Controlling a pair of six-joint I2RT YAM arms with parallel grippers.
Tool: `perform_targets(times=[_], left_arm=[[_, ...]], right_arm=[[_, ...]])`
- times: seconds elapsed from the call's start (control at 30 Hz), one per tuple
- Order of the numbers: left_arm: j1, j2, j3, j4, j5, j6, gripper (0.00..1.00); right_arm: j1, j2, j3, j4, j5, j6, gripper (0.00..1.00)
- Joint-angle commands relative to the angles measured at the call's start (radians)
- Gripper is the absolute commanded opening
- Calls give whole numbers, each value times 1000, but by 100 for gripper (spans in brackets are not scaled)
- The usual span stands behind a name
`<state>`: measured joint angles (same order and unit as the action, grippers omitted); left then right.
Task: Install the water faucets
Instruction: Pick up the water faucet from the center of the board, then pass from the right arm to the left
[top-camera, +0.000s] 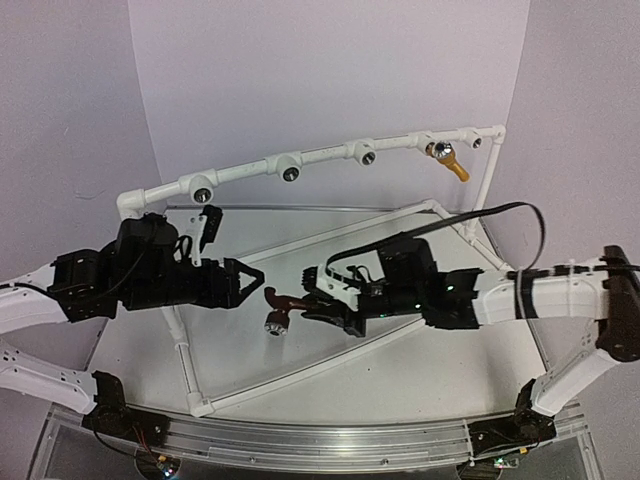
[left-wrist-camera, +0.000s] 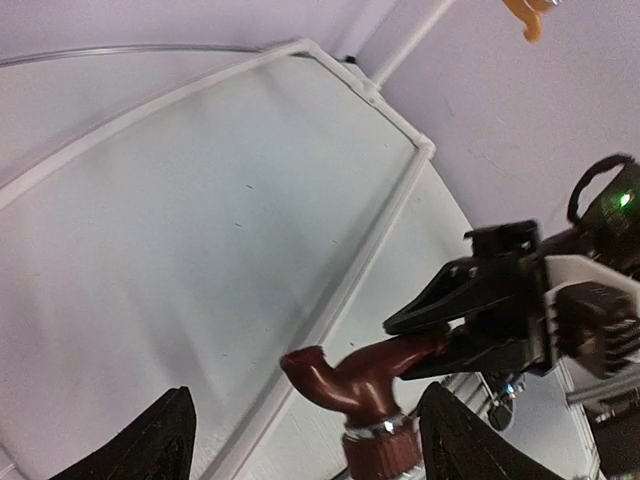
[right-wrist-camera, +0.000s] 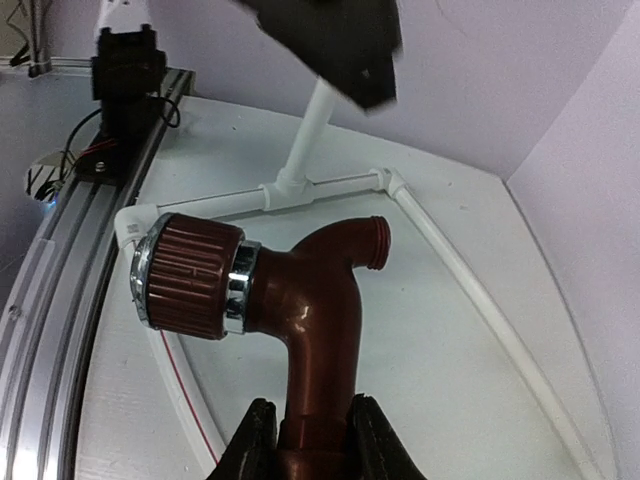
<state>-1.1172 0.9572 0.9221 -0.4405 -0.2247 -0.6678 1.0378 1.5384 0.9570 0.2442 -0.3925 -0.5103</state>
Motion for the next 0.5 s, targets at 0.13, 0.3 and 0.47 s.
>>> perform_targets(times=[0.13,0.3,0.47], left_arm=[[54,253,170,242,620,149,78],[118,339,217,216,793,184,77],[122,469,244,195,1069,246,75]], right_arm=[[4,-212,50,-611,-19,-391,0],[5,-242,94,-697,-46,-436,0],[5,-259,116,-706,-100,-465,0]])
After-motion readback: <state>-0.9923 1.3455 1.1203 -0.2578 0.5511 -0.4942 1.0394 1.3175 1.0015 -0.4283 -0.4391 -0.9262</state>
